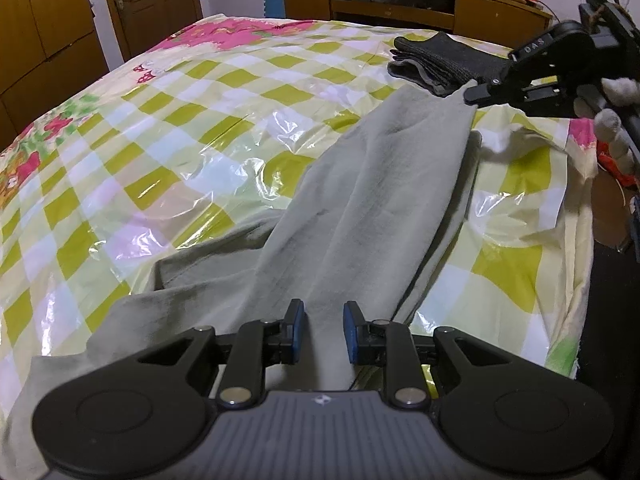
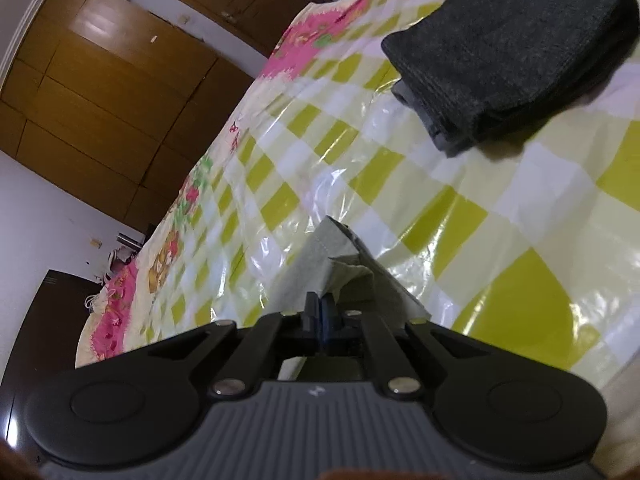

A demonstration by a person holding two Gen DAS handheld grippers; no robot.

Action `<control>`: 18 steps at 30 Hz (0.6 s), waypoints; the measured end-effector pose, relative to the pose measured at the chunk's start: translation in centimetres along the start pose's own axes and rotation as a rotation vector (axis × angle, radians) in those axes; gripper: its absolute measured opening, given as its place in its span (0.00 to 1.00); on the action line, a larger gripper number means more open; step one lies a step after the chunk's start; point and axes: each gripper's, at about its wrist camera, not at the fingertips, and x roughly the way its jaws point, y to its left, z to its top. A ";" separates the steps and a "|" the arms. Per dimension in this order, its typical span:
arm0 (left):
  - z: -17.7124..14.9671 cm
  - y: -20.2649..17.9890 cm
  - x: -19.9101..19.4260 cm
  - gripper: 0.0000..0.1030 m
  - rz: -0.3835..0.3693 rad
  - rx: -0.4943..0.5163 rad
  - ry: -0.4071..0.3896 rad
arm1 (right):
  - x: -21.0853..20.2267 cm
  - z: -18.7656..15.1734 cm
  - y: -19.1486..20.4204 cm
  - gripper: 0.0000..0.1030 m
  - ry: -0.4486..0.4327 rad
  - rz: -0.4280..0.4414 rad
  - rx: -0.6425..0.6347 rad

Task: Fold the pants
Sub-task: 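Hold the trouser leg end up with the right gripper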

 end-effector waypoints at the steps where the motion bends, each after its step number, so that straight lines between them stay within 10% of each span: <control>1: -0.1 0.0 0.1 0.35 -0.002 -0.002 0.001 | -0.3 -0.2 -0.3 0.02 -0.001 0.000 0.006; 18: -0.4 -0.2 0.3 0.35 -0.016 0.002 -0.002 | 1.9 -0.2 -2.7 0.15 0.139 -0.151 0.067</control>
